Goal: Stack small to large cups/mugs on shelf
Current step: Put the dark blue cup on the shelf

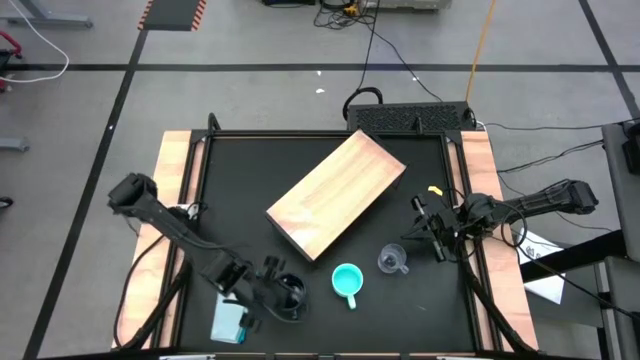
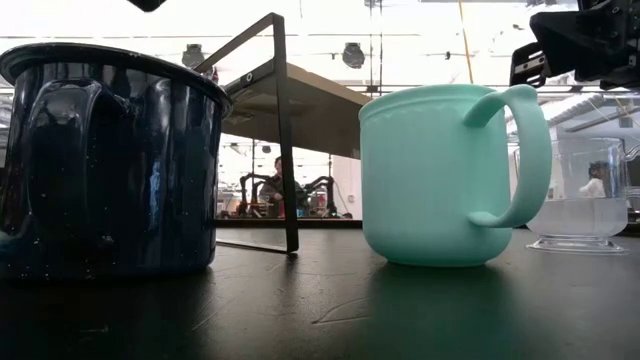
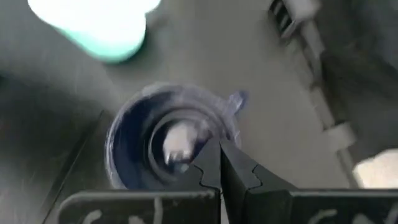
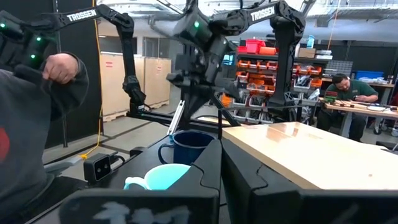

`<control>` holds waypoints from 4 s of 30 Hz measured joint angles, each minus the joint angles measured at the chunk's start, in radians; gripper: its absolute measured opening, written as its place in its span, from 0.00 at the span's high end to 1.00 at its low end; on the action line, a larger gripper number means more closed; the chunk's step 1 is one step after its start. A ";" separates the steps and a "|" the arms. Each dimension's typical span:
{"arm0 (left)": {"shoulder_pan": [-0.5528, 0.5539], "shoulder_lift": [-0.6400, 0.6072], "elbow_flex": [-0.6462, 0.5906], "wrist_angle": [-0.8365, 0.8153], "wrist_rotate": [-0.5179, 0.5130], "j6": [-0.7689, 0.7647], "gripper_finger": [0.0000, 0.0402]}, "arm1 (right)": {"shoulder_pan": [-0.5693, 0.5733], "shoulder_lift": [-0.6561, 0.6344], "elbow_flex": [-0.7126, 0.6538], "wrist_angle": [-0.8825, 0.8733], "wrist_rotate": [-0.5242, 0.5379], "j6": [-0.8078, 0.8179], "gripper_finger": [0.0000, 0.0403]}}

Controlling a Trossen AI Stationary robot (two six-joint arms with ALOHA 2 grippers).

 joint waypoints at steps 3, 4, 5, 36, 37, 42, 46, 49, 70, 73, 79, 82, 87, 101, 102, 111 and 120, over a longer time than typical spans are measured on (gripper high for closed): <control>0.002 0.028 0.037 -0.063 0.012 -0.015 1.00 | 0.000 0.000 0.000 0.000 0.000 0.000 1.00; 0.002 0.032 0.046 -0.070 0.024 -0.019 1.00 | 0.000 0.000 0.000 0.000 0.000 0.000 1.00; 0.004 0.036 0.056 -0.068 0.041 -0.020 1.00 | 0.000 0.000 0.000 -0.001 0.000 0.000 1.00; 0.009 0.039 0.084 -0.081 0.135 0.013 0.94 | 0.000 0.000 0.000 0.001 0.000 0.000 1.00; 0.009 0.039 0.084 -0.082 0.135 0.012 0.94 | 0.000 0.000 0.000 0.001 0.000 0.000 1.00; 0.009 0.039 0.084 -0.081 0.123 -0.007 0.88 | 0.000 0.000 0.000 0.001 0.000 0.000 1.00; 0.009 0.039 0.084 -0.078 0.104 -0.011 0.82 | 0.000 0.000 0.000 0.001 0.000 0.000 1.00; 0.009 0.039 0.074 -0.052 0.103 -0.010 0.78 | 0.000 0.000 0.000 0.001 0.000 0.000 1.00; 0.009 0.039 0.031 -0.017 0.103 -0.043 0.56 | 0.000 0.000 0.000 0.001 0.000 0.000 1.00; 0.009 0.052 0.031 0.010 0.107 -0.021 0.56 | 0.000 0.000 0.000 0.001 0.000 0.000 1.00; 0.008 0.102 0.030 0.019 0.120 -0.010 0.56 | 0.000 0.001 0.000 0.000 0.000 0.000 1.00; 0.010 0.120 0.030 0.023 0.122 -0.009 0.56 | 0.000 0.002 0.000 0.000 0.000 0.000 1.00; 0.010 0.131 0.030 0.021 0.121 -0.009 0.56 | 0.000 0.002 0.000 0.000 0.000 0.000 1.00; 0.010 0.131 0.030 0.018 0.111 -0.003 0.56 | 0.000 0.002 0.000 0.000 0.000 0.012 1.00; 0.010 0.131 0.030 0.018 0.111 -0.003 0.56 | 0.000 0.002 0.000 0.000 0.000 0.012 1.00; 0.007 0.138 0.030 0.012 0.080 -0.006 0.56 | 0.000 0.001 0.000 0.000 0.000 0.014 1.00; 0.008 0.138 0.022 0.018 0.066 -0.001 0.56 | 0.000 0.002 0.000 0.000 0.000 0.026 1.00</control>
